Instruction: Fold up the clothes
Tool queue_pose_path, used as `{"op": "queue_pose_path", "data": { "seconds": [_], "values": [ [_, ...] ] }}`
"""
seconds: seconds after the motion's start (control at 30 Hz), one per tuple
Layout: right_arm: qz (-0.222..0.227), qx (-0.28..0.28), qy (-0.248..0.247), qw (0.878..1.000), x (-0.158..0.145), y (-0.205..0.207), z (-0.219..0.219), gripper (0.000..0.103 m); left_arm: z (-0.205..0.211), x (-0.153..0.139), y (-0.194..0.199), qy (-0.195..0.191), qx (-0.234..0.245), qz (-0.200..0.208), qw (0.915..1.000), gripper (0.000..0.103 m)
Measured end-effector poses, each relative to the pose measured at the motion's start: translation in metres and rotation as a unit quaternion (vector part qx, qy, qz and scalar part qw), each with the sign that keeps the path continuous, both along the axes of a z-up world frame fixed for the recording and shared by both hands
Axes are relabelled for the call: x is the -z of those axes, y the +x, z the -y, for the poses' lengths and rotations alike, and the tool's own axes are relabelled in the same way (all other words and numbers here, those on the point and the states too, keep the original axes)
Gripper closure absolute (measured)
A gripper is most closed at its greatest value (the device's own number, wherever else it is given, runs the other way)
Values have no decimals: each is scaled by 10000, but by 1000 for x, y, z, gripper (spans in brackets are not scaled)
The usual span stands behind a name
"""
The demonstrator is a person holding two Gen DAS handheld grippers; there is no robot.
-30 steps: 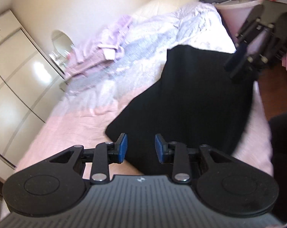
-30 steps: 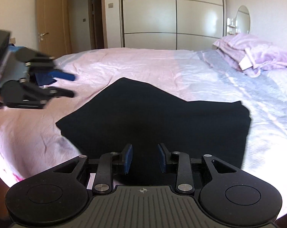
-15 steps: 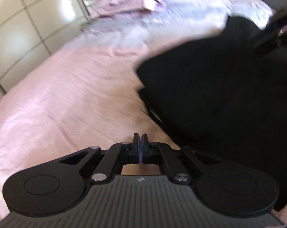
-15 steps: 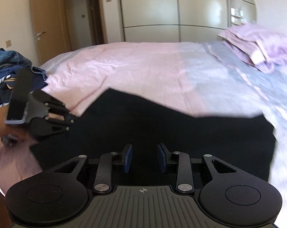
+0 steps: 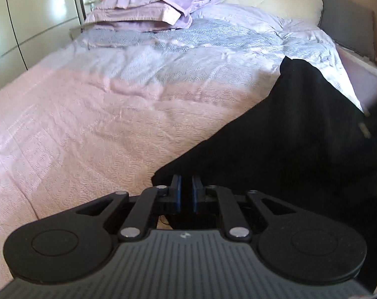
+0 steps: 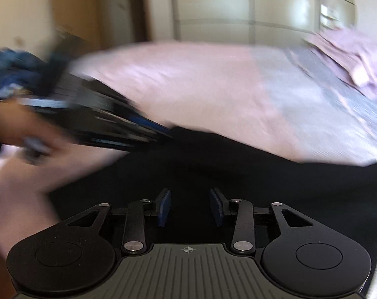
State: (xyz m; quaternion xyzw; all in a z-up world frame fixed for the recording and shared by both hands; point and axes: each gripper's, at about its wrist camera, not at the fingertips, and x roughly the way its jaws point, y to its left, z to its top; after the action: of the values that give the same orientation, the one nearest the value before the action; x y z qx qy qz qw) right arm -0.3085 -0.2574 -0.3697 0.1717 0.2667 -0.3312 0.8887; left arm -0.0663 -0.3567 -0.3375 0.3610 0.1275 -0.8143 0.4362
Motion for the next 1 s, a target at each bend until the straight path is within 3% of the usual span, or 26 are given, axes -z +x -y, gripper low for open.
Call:
{"op": "queue_pose_path", "data": {
  "seconds": [0.13,0.2,0.23,0.3,0.37,0.5,0.63,0.77,0.9,1.0],
  "values": [
    [469,-773,408,9951,12,42,-26,64,-4,1,-2,-39,31,148,9999,93],
    [309,-936,539,9937,30,67,-36,64,-3,4,-4,-81,-5,185,9998,94],
    [196,-1001,431,9939,38,76,-43,62,-3,6,-4,-102,-22,204,9997,94],
    [-92,-1187,89,9929,51,93,-57,45,-4,8,-4,-134,-63,179,9997,94],
    [-274,-1363,-218,9900,52,97,-67,41,-6,6,-4,-166,-86,184,9997,94],
    [447,-1058,200,9932,26,67,-61,41,-13,3,-9,-321,-132,385,9987,94],
    [737,-297,-16,9968,10,9,-67,41,-25,-8,-4,-370,-282,221,9987,94],
    [720,579,-118,9957,10,-56,-64,41,-57,-4,-3,-234,-209,132,9994,92],
    [542,1419,-154,9883,11,-113,-31,41,-88,-1,-3,-99,-135,42,9999,92],
    [372,1390,-169,9894,9,-116,8,43,-112,2,-2,3,-80,-25,10000,92]
  ]
}}
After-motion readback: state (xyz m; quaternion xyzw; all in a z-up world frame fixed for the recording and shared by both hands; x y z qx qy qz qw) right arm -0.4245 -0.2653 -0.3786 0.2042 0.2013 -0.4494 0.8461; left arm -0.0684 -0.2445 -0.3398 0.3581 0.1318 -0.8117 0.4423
